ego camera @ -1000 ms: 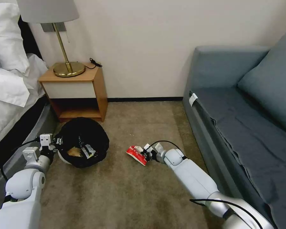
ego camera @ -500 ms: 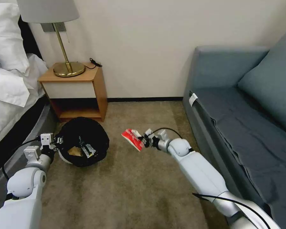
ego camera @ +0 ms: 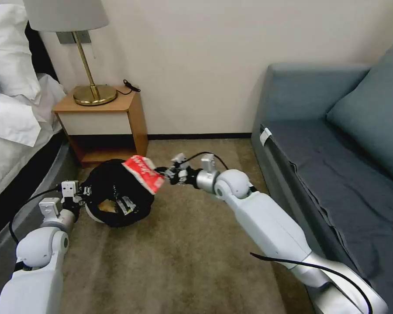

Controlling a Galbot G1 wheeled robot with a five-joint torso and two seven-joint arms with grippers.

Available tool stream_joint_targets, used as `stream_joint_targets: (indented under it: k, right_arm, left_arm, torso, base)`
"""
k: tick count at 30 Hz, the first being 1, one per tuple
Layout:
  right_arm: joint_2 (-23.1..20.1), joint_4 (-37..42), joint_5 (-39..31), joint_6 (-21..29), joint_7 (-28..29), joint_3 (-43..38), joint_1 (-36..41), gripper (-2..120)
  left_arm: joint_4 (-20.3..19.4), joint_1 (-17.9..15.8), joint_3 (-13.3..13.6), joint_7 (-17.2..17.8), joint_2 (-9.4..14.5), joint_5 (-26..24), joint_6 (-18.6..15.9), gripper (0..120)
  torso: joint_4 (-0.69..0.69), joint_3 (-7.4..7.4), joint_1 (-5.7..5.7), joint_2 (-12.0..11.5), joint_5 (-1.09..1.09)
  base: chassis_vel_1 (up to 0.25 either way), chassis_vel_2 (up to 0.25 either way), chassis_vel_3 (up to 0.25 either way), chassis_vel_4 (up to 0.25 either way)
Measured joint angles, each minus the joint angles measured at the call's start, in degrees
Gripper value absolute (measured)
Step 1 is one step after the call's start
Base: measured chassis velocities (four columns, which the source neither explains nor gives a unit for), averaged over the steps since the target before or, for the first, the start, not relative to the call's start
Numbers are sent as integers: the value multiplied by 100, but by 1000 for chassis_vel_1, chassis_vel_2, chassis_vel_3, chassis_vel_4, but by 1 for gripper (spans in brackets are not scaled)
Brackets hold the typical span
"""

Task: Pick up the trash bin, then pick up the garbage on the floor and place it into the trash bin.

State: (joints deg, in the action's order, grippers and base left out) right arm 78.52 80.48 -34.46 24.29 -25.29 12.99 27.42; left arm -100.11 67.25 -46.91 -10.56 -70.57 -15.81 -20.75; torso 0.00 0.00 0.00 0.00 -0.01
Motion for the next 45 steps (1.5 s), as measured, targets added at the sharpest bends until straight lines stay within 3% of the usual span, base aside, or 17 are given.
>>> stream_joint_targets:
  k: [14,26,34,38,42,45]
  right_arm:
    - [509,-1027,322,-430,357,471,-9,0]
    - [482,-792,538,-644,456,394,154,45]
    - [227,-337,492,-619,506,-214,319,73]
    - [36,-177,413,-577,508,-710,438,90]
    - [-79,-87,397,-552,499,-1029,553,99]
    - [-118,-51,396,-545,490,-1131,621,99]
  left_arm:
    - [-81,39,54,-1,-143,13,-12,4]
    - [-80,39,51,11,-180,-52,-29,4]
    - [-307,158,-129,291,-411,-757,-243,4]
    - [-414,200,-345,691,-669,-1524,-538,4]
    - [-462,242,-581,992,-883,-2080,-735,4]
    - [-501,285,-713,1195,-996,-2409,-866,4]
  torso:
    - [0,0,0,0,0]
    - [0,0,0,0,0]
    - [-1,0,0,0,1]
    - [-1,0,0,0,2]
    - [-1,0,0,0,2]
    - [-2,0,0,0,2]
  base:
    - [0,0,0,0]
    - [0,0,0,0]
    - [0,0,0,0]
    - [0,0,0,0]
    - [0,0,0,0]
    - [0,0,0,0]
